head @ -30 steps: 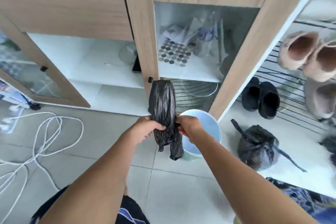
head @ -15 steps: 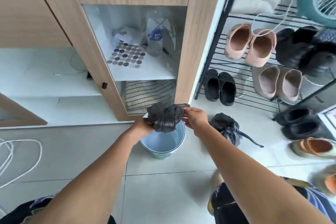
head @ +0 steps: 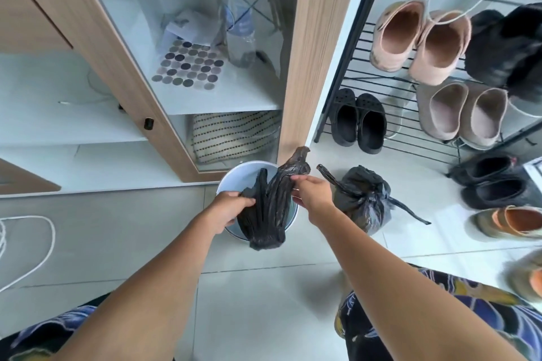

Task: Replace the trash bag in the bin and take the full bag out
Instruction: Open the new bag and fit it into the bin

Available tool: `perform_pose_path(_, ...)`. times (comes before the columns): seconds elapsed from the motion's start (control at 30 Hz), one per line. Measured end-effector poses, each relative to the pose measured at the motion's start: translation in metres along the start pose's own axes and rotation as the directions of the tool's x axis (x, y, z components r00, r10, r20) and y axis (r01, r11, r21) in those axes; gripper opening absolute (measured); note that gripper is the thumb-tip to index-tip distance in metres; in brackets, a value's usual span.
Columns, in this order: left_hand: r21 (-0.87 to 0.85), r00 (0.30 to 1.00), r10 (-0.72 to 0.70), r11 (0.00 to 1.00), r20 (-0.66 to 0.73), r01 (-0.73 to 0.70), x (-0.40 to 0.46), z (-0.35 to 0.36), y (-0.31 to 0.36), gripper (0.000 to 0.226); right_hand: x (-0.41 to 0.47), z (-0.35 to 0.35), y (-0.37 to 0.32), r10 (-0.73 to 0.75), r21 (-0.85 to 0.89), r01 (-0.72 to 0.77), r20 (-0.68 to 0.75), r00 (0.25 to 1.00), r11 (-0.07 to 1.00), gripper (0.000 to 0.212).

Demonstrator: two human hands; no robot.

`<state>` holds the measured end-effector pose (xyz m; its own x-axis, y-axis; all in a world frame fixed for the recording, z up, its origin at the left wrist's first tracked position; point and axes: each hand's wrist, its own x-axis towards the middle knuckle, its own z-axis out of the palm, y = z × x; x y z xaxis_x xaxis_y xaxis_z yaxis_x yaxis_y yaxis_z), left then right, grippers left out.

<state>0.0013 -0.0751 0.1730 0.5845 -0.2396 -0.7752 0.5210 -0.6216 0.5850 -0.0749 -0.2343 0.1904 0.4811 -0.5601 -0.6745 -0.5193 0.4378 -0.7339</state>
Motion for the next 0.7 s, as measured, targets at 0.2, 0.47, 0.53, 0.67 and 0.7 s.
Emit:
perform_pose_path(0.2, -0.214, 0.982, 0.038, 0.974, -0.187, -0.079, -0.003, -0.009, 0.006, 0.017, -0.001, -0.001, -0.004, 0.05, 0.088, -0.051, 0.014, 0.999, 0.995, 0.009)
perform_pose_path(0.47, -0.391, 0.967, 0.075, 0.905, -0.244, -0.169, -0.027, -0.03, 0.022, 0.027, -0.02, -0.002, -0.021, 0.02, 0.211, -0.008, -0.055, 0.998, 0.978, 0.039)
perform_pose_path(0.53, -0.4, 0.967, 0.097, 0.897, -0.235, -0.187, -0.035, -0.038, 0.026, 0.046, -0.027, -0.003, -0.028, 0.024, 0.248, -0.014, -0.038, 0.999, 0.969, 0.031)
perform_pose_path(0.67, -0.327, 0.967, 0.141, 0.922, -0.215, -0.207, -0.039, -0.049, 0.024, 0.055, -0.037, -0.008, -0.034, 0.027, 0.263, -0.024, -0.007, 1.0, 0.964, 0.027)
perform_pose_path(0.7, -0.313, 0.967, 0.138, 0.928, -0.212, -0.201, -0.041, -0.05, 0.023, 0.047, -0.039, -0.01, -0.035, 0.029, 0.247, -0.03, 0.009, 1.0, 0.969, 0.026)
